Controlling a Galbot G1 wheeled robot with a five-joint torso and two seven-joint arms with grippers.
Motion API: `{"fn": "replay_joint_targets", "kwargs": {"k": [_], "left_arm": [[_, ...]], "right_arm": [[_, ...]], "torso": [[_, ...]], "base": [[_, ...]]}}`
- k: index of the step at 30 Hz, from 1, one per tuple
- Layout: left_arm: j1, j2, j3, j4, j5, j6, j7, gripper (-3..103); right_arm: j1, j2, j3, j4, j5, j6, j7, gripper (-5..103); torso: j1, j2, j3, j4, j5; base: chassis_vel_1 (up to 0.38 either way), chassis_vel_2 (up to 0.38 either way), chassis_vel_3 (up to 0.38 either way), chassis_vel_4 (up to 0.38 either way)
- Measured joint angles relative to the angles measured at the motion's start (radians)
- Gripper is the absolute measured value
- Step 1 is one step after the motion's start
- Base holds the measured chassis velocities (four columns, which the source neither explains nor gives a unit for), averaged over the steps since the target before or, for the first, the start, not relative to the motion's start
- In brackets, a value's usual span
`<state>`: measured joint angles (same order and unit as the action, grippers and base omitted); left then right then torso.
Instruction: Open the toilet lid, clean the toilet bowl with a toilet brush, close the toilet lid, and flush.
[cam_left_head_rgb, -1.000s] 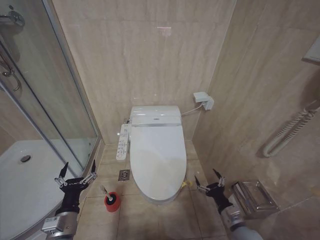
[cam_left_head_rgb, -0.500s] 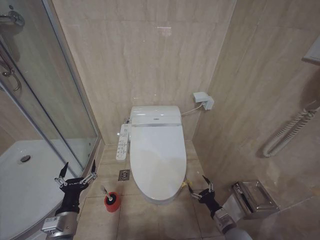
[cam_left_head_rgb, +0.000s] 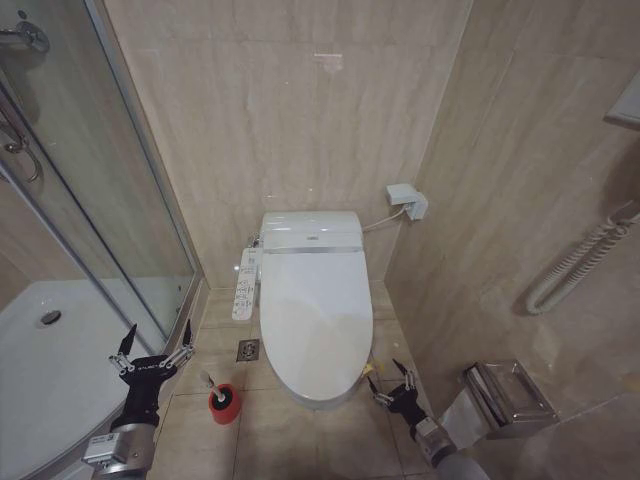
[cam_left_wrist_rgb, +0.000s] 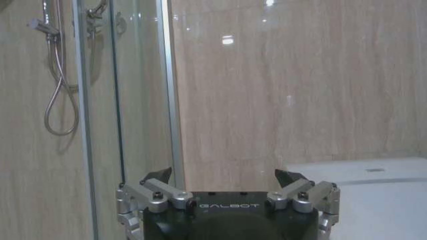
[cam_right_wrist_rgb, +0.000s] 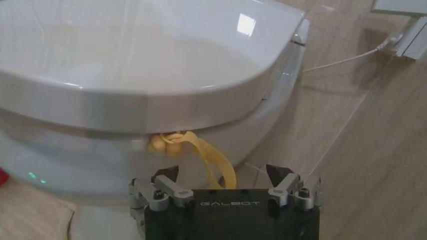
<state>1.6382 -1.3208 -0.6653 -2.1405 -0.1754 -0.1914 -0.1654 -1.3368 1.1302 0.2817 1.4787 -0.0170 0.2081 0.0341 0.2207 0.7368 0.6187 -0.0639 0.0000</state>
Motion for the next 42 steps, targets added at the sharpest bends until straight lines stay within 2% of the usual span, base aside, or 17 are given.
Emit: {"fn": "replay_joint_targets", "kwargs": {"k": [7, 8, 15, 16, 22, 23, 29, 30, 37, 42], "left_arm": [[0.000, 0.000, 0.000, 0.000, 0.000, 0.000, 0.000, 100], [0.000, 0.000, 0.000, 0.000, 0.000, 0.000, 0.000, 100], [0.000, 0.000, 0.000, 0.000, 0.000, 0.000, 0.000, 100], [0.000, 0.000, 0.000, 0.000, 0.000, 0.000, 0.000, 100], [0.000, 0.000, 0.000, 0.000, 0.000, 0.000, 0.000, 100], [0.000, 0.000, 0.000, 0.000, 0.000, 0.000, 0.000, 100], [0.000, 0.000, 0.000, 0.000, 0.000, 0.000, 0.000, 100], [0.000, 0.000, 0.000, 0.000, 0.000, 0.000, 0.000, 100], [0.000, 0.000, 0.000, 0.000, 0.000, 0.000, 0.000, 100], [0.000, 0.000, 0.000, 0.000, 0.000, 0.000, 0.000, 100]], "right_arm": [[0.019, 0.007, -0.001, -0.023, 0.004, 0.016, -0.001, 90], [0.021, 0.008, 0.000, -0.027, 0.003, 0.019, -0.002, 72], [0.022, 0.014, 0.008, -0.038, 0.001, 0.031, -0.011, 72], [0.022, 0.015, 0.008, -0.038, 0.000, 0.032, -0.011, 44], [0.017, 0.020, 0.015, -0.037, -0.010, 0.038, -0.014, 44], [0.016, 0.020, 0.018, -0.037, -0.011, 0.039, -0.014, 18], [0.011, 0.020, 0.030, -0.031, -0.012, 0.046, -0.018, 18], [0.010, 0.020, 0.036, -0.028, -0.009, 0.048, -0.018, 1], [-0.004, 0.022, 0.083, 0.033, 0.057, 0.053, -0.013, 1], [-0.024, 0.027, 0.133, 0.163, 0.154, 0.016, 0.019, 0]], "torso": [[0.000, 0.000, 0.000, 0.0000, 0.0000], [0.000, 0.000, 0.000, 0.0000, 0.0000], [0.000, 0.000, 0.000, 0.0000, 0.0000], [0.000, 0.000, 0.000, 0.0000, -0.0001], [0.000, 0.000, 0.000, 0.0000, 0.0000], [0.000, 0.000, 0.000, 0.0000, 0.0000], [0.000, 0.000, 0.000, 0.0000, 0.0000], [0.000, 0.000, 0.000, 0.0000, 0.0000], [0.000, 0.000, 0.000, 0.0003, 0.0003], [0.000, 0.000, 0.000, 0.0005, 0.0005]], "base": [[0.000, 0.000, 0.000, 0.000], [0.000, 0.000, 0.000, 0.000], [0.000, 0.000, 0.000, 0.000], [0.000, 0.000, 0.000, 0.000], [0.000, 0.000, 0.000, 0.000], [0.000, 0.000, 0.000, 0.000], [0.000, 0.000, 0.000, 0.000], [0.000, 0.000, 0.000, 0.000], [0.000, 0.000, 0.000, 0.000], [0.000, 0.000, 0.000, 0.000]]}}
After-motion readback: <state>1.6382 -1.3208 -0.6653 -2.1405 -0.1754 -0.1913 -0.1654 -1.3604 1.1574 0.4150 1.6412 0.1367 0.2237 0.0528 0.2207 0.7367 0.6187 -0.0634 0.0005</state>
